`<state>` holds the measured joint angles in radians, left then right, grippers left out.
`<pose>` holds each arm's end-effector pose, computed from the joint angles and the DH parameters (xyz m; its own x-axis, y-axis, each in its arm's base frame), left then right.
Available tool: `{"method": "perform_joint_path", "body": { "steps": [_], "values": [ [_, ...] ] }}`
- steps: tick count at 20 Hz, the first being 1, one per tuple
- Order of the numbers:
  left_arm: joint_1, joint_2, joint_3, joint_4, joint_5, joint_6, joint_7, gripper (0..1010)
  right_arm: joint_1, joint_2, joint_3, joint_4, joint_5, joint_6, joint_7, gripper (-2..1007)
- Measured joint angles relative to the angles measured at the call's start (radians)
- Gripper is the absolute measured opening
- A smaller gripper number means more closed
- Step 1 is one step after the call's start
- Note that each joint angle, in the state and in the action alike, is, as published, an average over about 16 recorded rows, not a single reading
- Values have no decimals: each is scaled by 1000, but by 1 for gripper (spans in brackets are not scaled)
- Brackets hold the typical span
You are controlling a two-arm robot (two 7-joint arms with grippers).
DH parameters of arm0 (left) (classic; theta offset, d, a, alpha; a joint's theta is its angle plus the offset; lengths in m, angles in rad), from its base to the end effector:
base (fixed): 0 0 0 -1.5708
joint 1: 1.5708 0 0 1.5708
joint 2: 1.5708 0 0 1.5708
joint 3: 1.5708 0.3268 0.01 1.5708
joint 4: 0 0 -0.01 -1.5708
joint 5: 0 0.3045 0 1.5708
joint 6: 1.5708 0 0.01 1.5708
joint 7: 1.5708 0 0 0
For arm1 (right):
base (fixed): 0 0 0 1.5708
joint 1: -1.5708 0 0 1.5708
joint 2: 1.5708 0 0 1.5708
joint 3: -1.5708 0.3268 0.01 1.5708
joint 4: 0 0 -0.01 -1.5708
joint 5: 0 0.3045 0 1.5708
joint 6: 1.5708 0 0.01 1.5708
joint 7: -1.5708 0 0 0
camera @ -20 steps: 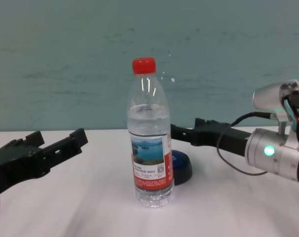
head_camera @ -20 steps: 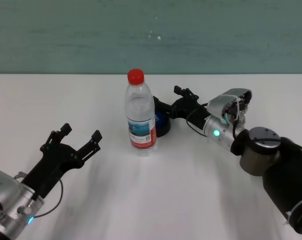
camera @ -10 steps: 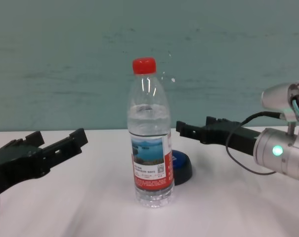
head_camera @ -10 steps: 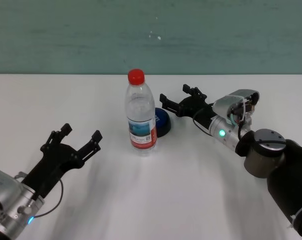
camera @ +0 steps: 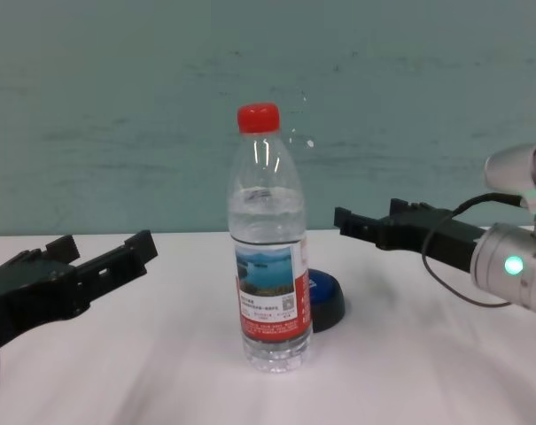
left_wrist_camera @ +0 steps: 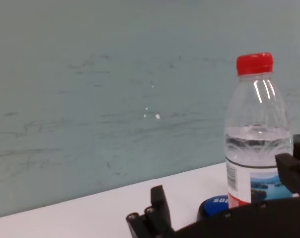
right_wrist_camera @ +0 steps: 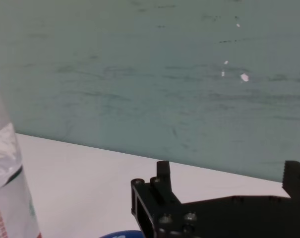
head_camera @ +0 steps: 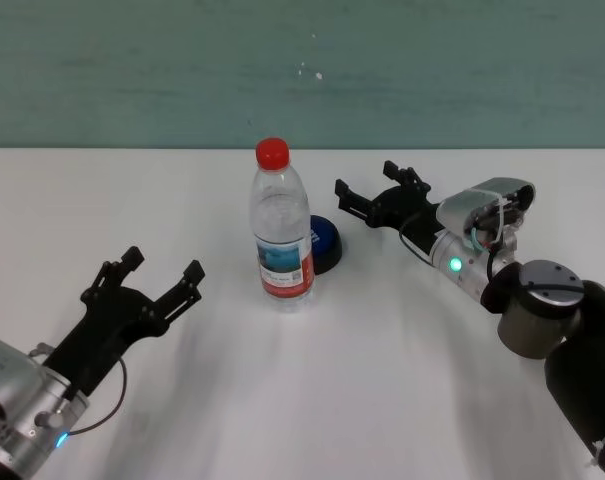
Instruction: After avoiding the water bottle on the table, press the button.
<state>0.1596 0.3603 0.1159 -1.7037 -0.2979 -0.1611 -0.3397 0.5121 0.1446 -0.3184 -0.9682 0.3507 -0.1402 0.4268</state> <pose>0.2708 0.0690 -0.3350 0.4757 0.8773 0.0633 -0.8749 0.4793 -0.0698 0.4729 0.0076 -0.3291 0.5585 -0.8270 -0.0640 0.8294 0.5577 0.0308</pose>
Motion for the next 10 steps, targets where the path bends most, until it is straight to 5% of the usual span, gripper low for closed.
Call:
{"method": "perform_joint_path", "body": {
  "steps": [10],
  "values": [
    [0, 0, 0, 0, 0, 0, 0, 1010, -146, 55, 34, -212, 2, 59, -61, 1004]
  ]
}}
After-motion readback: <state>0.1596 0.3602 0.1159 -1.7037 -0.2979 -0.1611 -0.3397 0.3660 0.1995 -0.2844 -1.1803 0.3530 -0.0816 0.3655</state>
